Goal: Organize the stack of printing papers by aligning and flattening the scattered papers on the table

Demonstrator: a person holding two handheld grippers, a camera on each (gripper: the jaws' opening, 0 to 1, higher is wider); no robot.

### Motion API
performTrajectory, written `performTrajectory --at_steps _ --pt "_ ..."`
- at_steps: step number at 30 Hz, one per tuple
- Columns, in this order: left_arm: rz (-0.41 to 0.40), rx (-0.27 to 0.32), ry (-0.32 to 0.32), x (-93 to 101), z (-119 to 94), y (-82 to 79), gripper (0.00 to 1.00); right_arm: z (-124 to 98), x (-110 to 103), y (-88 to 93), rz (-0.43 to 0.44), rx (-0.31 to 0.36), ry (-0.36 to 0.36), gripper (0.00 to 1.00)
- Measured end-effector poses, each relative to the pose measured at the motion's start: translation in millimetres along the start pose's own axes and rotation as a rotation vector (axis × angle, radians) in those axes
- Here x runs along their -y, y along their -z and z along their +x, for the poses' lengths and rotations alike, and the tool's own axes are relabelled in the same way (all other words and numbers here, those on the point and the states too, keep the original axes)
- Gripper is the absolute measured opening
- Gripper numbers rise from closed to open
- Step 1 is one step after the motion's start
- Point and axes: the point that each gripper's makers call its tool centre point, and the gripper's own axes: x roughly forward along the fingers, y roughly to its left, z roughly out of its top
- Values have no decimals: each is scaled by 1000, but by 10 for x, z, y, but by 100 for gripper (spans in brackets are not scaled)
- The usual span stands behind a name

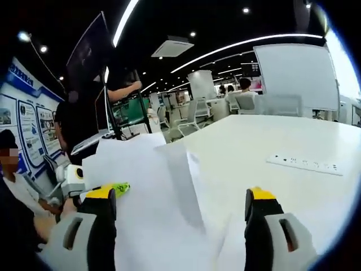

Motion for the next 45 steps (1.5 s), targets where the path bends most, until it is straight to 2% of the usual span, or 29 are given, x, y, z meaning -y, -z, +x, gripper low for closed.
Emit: performTrajectory --at_steps 13,25,35,45 --pt "-3 -2 0 -5 -4 0 6 -247 25 6 25 30 1 90" --pt "-4 -3 -1 -1 -21 0 6 -476 61 89 18 29 12 90" --pt "-5 -3 -2 -64 -28 -10 6 -702 226 131 32 45 52 90" --pt "-2 -6 -3 -88 -28 -9 6 -815 309 233 31 26 76 90"
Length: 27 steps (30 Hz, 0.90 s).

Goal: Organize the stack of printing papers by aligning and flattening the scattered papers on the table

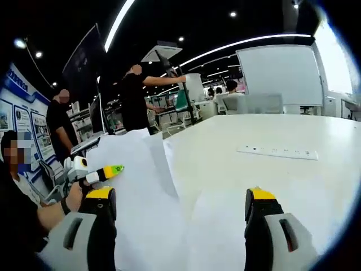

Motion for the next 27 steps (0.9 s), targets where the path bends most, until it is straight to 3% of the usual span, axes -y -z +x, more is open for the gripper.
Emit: performTrajectory --at_steps 27 --pt "0 0 -1 17 19 9 6 -312 202 23 -8 7 60 90"
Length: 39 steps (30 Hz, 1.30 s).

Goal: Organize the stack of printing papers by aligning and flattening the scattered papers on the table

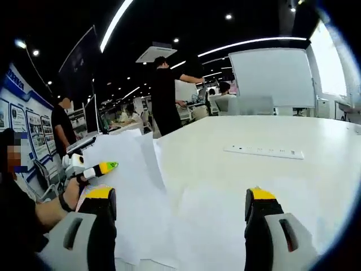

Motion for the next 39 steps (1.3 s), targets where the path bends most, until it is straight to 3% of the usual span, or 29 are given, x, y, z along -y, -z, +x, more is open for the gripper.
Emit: performTrajectory --at_steps 39 --pt "-1 3 -3 37 -11 -4 6 -240 239 81 9 -2 73 90"
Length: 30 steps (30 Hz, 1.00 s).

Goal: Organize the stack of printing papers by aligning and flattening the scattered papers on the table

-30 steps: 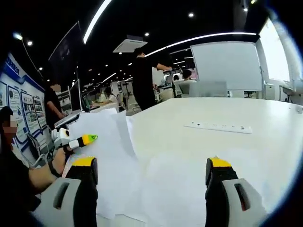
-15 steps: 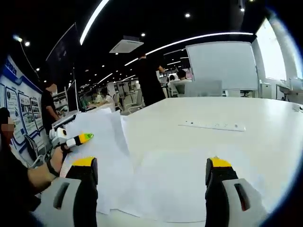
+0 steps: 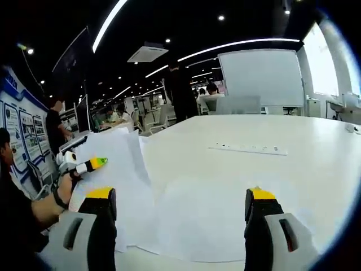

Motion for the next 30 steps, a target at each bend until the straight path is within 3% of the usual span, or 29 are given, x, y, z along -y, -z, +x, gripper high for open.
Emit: performTrajectory --at_steps 30 --pt "-1 0 0 94 -10 17 6 -26 98 -14 7 0 21 90"
